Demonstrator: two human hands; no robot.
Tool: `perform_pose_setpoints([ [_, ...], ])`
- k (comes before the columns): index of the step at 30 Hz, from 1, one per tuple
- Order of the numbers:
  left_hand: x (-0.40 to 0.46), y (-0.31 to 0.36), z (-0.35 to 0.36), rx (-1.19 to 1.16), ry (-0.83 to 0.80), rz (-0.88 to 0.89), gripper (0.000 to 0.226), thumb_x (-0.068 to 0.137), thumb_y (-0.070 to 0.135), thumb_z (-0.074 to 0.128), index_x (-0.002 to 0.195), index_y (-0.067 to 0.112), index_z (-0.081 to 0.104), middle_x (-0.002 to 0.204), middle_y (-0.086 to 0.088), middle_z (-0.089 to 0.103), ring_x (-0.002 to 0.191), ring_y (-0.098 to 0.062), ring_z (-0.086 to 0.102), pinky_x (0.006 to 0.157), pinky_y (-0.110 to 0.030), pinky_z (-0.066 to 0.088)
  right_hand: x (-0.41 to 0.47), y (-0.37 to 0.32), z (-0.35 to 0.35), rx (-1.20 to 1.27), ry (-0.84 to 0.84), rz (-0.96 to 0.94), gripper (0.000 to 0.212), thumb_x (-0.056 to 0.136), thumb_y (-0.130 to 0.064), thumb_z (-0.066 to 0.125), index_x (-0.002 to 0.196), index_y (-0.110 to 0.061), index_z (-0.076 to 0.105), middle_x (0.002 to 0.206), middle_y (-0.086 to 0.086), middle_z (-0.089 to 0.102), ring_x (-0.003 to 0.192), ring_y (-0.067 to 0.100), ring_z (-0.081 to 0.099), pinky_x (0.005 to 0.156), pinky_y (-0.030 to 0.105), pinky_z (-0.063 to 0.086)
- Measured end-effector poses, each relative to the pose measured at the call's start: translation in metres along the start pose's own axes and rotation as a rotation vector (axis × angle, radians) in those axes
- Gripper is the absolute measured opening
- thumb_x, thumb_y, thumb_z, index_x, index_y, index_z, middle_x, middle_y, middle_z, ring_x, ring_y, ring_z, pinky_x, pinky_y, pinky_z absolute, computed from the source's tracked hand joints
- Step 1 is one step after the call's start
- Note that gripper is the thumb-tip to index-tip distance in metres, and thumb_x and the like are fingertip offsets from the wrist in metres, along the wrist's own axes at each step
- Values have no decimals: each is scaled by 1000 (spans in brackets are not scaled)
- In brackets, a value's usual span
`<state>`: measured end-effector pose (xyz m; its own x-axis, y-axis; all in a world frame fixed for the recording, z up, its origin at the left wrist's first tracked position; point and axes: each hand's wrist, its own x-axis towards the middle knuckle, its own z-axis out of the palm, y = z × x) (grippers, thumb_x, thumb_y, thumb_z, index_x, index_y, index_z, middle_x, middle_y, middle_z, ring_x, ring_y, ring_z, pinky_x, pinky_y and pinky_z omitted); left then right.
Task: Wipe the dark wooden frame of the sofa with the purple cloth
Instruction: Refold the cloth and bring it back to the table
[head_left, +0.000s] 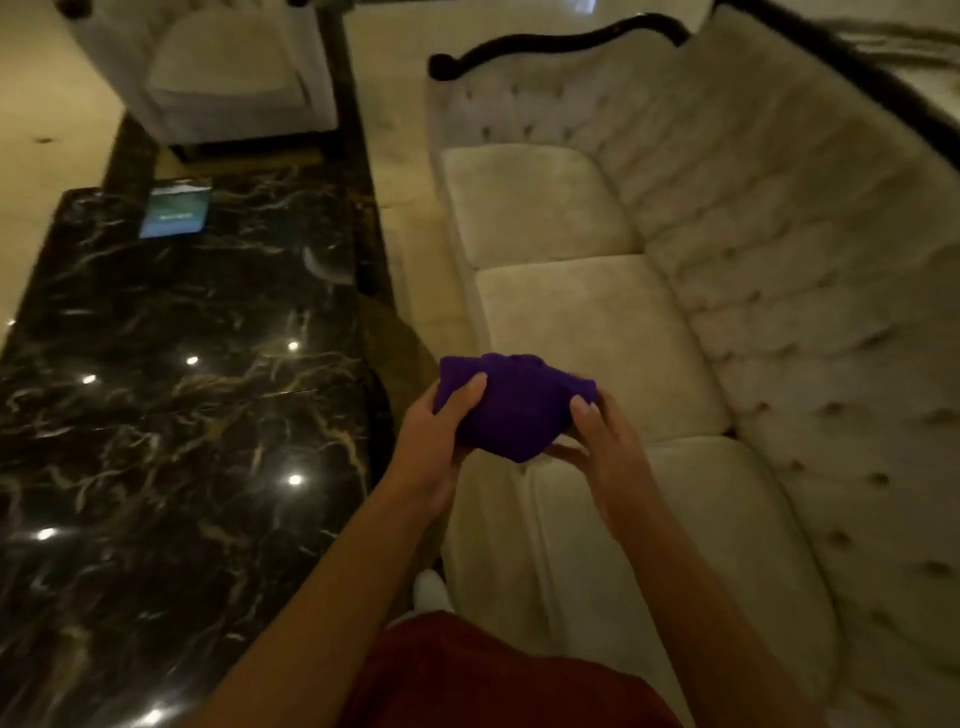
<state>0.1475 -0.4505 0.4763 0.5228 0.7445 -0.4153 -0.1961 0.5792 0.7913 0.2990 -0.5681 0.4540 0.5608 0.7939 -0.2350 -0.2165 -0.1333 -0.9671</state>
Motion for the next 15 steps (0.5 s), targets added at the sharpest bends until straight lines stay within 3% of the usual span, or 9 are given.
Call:
perform_pose_setpoints([
  [3, 11, 25, -30, -43, 47, -4, 53, 86, 38, 72, 132, 14, 65, 125, -10, 75, 117, -26, 72, 90, -39, 61, 19, 6, 60, 93, -74, 69, 60, 83, -65, 75, 136, -38, 62, 135, -5, 70, 125, 18, 68, 88, 39, 63],
  [6, 19, 40, -53, 113, 137, 55, 49, 89, 39, 72, 131, 16, 66, 123, -7, 76, 114, -24, 72, 97, -41, 59, 43, 4, 101, 119, -82, 131, 60, 80, -61, 81, 130, -31, 67, 128, -3, 75, 120, 18, 71, 89, 34, 63],
  [8, 24, 47, -70, 202, 190, 93, 39, 95, 37, 69, 129, 19, 67, 120, -4, 76, 111, -18, 73, 94, -36, 60, 61, 2, 120, 80, -62, 165, 53, 81, -55, 79, 125, -25, 71, 121, -1, 78, 115, 19, 73, 92, 38, 63],
  [11, 33, 56, -95, 204, 277, 126, 27, 96, 40, 67, 119, 28, 68, 116, 2, 76, 105, -12, 74, 86, -28, 62, 90, 1, 150, -9, -119, 229, 65, 76, -62, 79, 125, -21, 72, 118, 3, 78, 111, 20, 75, 98, 48, 61],
  [13, 40, 61, -109, 184, 331, 140, 35, 90, 51, 68, 118, 31, 68, 117, 3, 76, 104, -10, 74, 85, -28, 62, 107, 2, 170, -32, -175, 283, 63, 76, -63, 78, 123, -22, 73, 117, 3, 79, 109, 21, 75, 98, 49, 61],
  [15, 50, 68, -119, 130, 360, 127, 60, 79, 63, 71, 128, 28, 66, 122, 2, 74, 108, -12, 73, 91, -32, 61, 126, 5, 189, 7, -219, 352, 53, 76, -59, 78, 116, -24, 76, 114, 3, 80, 106, 21, 77, 93, 47, 63],
])
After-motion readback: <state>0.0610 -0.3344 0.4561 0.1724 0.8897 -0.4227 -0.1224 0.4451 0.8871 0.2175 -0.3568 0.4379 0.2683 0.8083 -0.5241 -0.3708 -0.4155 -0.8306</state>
